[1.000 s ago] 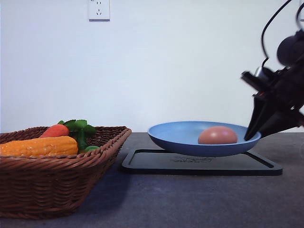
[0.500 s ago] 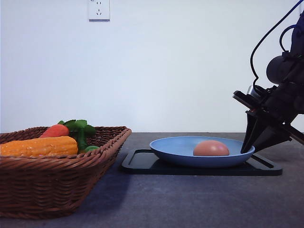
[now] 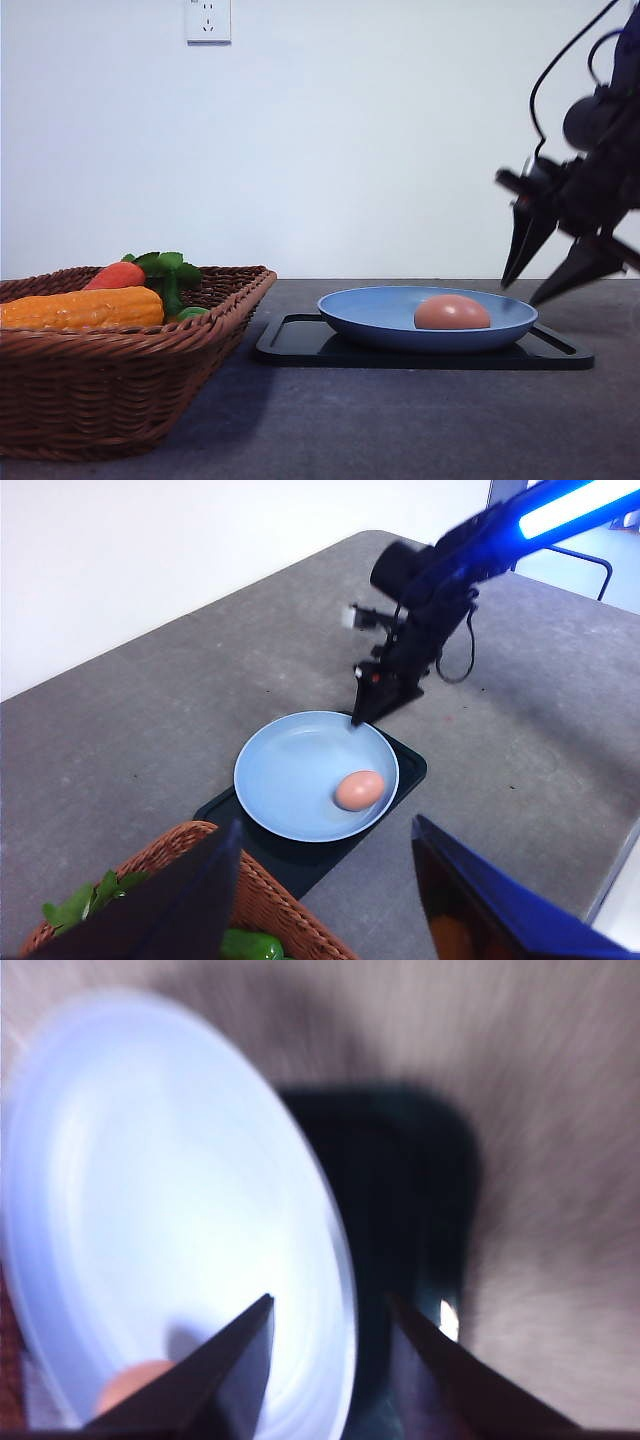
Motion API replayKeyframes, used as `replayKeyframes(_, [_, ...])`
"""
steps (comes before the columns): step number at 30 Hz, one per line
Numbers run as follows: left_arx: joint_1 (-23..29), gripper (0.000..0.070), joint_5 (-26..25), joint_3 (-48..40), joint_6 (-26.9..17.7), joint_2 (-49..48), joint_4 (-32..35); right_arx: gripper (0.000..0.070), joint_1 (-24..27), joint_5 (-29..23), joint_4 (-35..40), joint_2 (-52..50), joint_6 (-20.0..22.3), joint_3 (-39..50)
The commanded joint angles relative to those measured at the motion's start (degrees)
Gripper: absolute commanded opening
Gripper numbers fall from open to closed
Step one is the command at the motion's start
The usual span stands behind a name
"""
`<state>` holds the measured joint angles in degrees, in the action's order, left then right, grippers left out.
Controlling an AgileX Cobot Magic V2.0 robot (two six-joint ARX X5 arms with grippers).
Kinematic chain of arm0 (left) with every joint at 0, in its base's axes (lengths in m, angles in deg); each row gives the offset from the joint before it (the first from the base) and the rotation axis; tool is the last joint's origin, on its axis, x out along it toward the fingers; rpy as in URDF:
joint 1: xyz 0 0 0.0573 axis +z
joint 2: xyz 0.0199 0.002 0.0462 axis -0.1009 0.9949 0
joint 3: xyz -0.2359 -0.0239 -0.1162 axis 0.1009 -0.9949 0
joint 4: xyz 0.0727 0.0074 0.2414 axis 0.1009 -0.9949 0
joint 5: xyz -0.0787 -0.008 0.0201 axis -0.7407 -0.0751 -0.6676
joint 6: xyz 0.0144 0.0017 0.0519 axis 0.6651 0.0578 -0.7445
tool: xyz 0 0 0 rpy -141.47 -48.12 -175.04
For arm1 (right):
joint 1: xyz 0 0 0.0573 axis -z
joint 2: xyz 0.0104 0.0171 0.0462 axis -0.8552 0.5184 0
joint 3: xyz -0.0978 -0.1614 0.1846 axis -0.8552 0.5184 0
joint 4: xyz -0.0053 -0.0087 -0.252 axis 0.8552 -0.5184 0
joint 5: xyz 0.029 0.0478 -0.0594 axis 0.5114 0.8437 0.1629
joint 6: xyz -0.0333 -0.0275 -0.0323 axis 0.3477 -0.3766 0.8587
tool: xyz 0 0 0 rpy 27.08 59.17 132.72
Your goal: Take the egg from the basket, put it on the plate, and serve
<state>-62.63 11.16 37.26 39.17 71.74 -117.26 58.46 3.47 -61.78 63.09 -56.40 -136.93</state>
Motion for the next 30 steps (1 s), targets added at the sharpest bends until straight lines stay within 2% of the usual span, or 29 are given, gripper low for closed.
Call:
replayKeyframes(1, [-0.4, 0.0337, 0.6, 1.2, 0.6, 0.8, 0.8, 0.0225, 1.0, 0.0, -1.5, -0.9, 2.3, -2.9])
replayKeyframes(4, [-0.4, 0.0328, 3.3, 1.2, 0.4, 1.9, 1.1, 0.0224, 2.7, 0.0, -5.3, -3.0, 3.5, -5.9])
replayKeyframes(8, [0.5, 0.0255, 10.1, 1.2, 0.1, 4.3, 1.0, 0.0183, 4.0, 0.0, -8.5, -7.6, 3.8, -6.7])
replayKeyframes(11, [2.2, 0.0166, 14.5, 1.2, -1.7, 6.7, 0.8, 0.0107, 3.8, -0.1, -11.1, -11.8, 4.3, -6.4])
replayKeyframes(14, [4.6, 0.0046, 15.4, 1.2, -2.8, 9.2, 0.7, 0.0024, 2.3, -1.4, -13.2, -15.9, 6.6, -5.9])
replayKeyframes(16, [7.0, 0.0000, 15.4, 1.1, -3.9, 10.9, 0.5, 0.0000, -0.1, -3.8, -14.3, -18.8, 7.2, -5.5])
replayKeyframes(20, [13.0, 0.0000, 15.3, 1.1, -4.6, 13.9, -0.4, 0.0000, -5.4, -9.6, -14.7, -24.9, 8.1, -3.4])
replayKeyframes(23, [18.2, 0.0000, 14.6, 0.3, -4.7, 14.7, -0.3, 0.0000, -9.6, -16.4, -13.8, -30.3, 8.8, -0.4])
replayKeyframes(26, [23.3, 0.0000, 11.8, -2.0, -4.7, 13.5, 2.2, 0.0000, -14.3, -24.3, -10.7, -36.3, 8.9, 4.1])
replayKeyframes(30, [29.3, 0.0000, 6.5, -9.0, -3.9, 8.6, 8.9, 0.0000, -19.2, -33.2, -3.4, -45.2, 8.9, 12.3])
